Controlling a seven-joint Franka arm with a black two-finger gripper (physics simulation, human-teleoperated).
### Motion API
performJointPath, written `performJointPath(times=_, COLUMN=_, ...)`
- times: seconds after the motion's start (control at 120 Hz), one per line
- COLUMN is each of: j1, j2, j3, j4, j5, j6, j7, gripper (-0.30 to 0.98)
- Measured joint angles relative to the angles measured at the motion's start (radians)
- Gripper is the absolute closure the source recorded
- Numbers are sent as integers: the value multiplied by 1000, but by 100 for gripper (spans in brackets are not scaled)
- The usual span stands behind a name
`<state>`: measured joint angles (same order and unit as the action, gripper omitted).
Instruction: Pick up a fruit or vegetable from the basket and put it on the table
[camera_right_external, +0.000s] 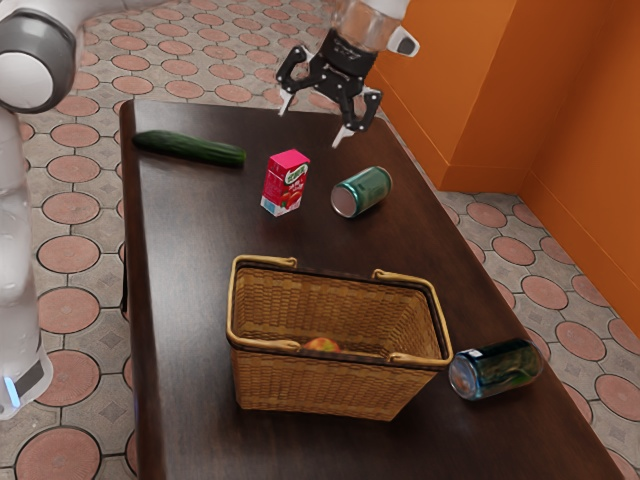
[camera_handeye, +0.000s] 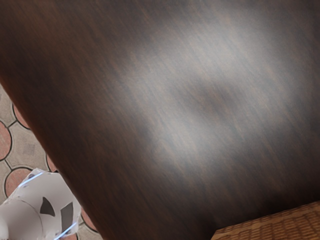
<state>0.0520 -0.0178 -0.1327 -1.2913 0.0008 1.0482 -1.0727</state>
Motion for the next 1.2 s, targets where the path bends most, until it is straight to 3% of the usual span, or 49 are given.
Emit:
performJointPath(times=0.292, j1=-45, j2=-58, j3=-2, j4=-4, j5=-8, j6=153, j7=-515, gripper=0)
performJointPath(times=0.392, j1=-18, j2=-61, j3=-51, j4=2, j5=-7, j6=164, j7=-635, gripper=0)
performJointPath(times=0.567, j1=-87, j2=-25, j3=-208, j4=37, j5=-6, j6=194, j7=-803, gripper=0)
performJointPath(times=0.833, j1=-242, j2=23, j3=-223, j4=25, j5=-24, j6=271, j7=-983, gripper=0)
performJointPath(times=0.933, j1=-271, j2=-22, j3=-216, j4=-85, j5=-42, j6=327, j7=-1031, gripper=0)
performJointPath(times=0.992, j1=-256, j2=-75, j3=-205, j4=-185, j5=-53, j6=371, j7=-1056, gripper=0)
performJointPath(times=1.092, j1=-138, j2=-135, j3=-190, j4=-296, j5=-75, j6=433, j7=-1092, gripper=0)
performJointPath(times=1.2, j1=-127, j2=-151, j3=-197, j4=-327, j5=-94, j6=474, j7=-1125, gripper=0)
